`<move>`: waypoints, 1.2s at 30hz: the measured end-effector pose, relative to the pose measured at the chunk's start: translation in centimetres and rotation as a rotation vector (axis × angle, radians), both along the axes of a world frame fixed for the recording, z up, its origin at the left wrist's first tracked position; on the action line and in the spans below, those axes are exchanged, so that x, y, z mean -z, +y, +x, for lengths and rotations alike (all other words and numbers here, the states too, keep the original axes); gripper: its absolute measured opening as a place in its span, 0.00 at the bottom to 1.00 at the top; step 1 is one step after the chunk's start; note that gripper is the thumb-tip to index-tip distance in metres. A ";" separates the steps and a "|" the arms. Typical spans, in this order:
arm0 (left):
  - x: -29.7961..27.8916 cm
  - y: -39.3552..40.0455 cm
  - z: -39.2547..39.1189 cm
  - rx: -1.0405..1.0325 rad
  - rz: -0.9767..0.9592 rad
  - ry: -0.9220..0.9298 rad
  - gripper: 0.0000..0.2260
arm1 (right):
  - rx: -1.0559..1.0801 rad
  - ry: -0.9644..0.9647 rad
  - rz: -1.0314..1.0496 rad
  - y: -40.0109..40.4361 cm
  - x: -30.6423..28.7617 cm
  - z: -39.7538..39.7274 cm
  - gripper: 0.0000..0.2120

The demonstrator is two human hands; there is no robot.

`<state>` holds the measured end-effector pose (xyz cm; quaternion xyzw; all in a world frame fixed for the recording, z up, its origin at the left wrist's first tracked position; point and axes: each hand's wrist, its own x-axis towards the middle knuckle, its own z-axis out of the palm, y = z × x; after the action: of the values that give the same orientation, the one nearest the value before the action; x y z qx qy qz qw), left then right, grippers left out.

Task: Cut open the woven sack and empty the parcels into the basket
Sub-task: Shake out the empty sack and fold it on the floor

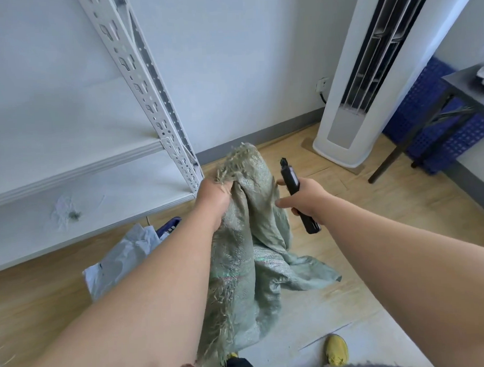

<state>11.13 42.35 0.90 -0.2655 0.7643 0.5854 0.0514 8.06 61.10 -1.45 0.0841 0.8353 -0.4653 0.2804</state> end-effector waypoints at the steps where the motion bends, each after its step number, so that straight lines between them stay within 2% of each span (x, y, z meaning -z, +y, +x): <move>1: -0.5 -0.2 -0.1 -0.006 0.027 0.015 0.15 | 0.006 -0.002 -0.005 -0.1 0.2 0.1 0.21; 3: -1.4 -0.6 -0.1 0.031 0.069 0.011 0.14 | -0.006 0.007 -0.010 -0.6 0.6 0.2 0.12; 5: -2.1 -1.1 -0.1 0.064 -0.005 -0.039 0.13 | -0.019 0.044 -0.003 -1.4 1.0 0.1 0.08; 7: -2.3 -1.7 -0.3 0.004 -0.267 -0.078 0.15 | -0.004 0.094 0.070 -2.2 1.3 0.0 0.09; 9: -2.6 -2.0 -0.2 -0.240 -0.519 -0.062 0.22 | 0.085 0.141 0.116 -2.7 1.4 0.1 0.08; 11: -3.4 -1.7 0.2 -0.402 -0.672 0.115 0.30 | 0.201 0.152 0.071 -3.1 1.3 0.2 0.10; 12: -3.5 -1.3 0.4 -0.390 -0.747 0.267 0.30 | 0.241 0.144 0.045 -3.3 1.2 0.2 0.11; 14: -3.9 -0.1 0.6 -0.167 -0.796 0.469 0.24 | 0.317 0.106 -0.038 -3.8 0.8 0.2 0.10; 15: -4.0 0.3 0.7 0.021 -0.789 0.457 0.20 | 0.355 0.072 -0.103 -4.1 0.5 0.2 0.08; 17: -3.0 0.9 0.8 0.410 -0.860 0.298 0.22 | 0.393 0.016 -0.223 -4.8 0.0 0.2 0.04; 19: -2.1 0.8 0.7 0.640 -0.919 0.064 0.32 | 0.361 -0.007 -0.274 -5.0 -0.4 0.3 0.04; 20: -1.6 0.7 0.7 0.691 -0.932 -0.030 0.34 | 0.338 -0.007 -0.289 -5.0 -0.5 0.4 0.05; 22: -0.9 0.6 0.7 0.705 -0.902 -0.128 0.30 | 0.303 -0.002 -0.299 -4.6 -0.7 0.4 0.05; 25: -0.1 0.6 0.4 0.584 -0.721 -0.116 0.19 | 0.253 -0.005 -0.340 -4.0 -1.1 0.5 0.04; 27: 0.2 0.6 0.2 0.540 -0.710 -0.087 0.13 | 0.204 -0.004 -0.379 -4.1 -1.3 0.5 0.05; 31: 0.2 0.1 -0.3 0.446 -0.790 -0.054 0.18 | 0.232 -0.003 -0.451 -3.8 -1.3 0.4 0.15; 34: -0.3 -0.7 -0.4 0.362 -0.699 0.048 0.21 | 0.162 -0.002 -0.266 -2.6 -0.7 0.3 0.24; 36: -0.6 -1.2 -0.5 0.270 -0.560 0.129 0.20 | 0.096 -0.019 -0.146 -2.1 0.0 0.4 0.23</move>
<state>10.63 41.12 1.51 -0.1278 0.9258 0.3558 0.0052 8.44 59.00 -1.43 0.1080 0.7914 -0.5372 0.2711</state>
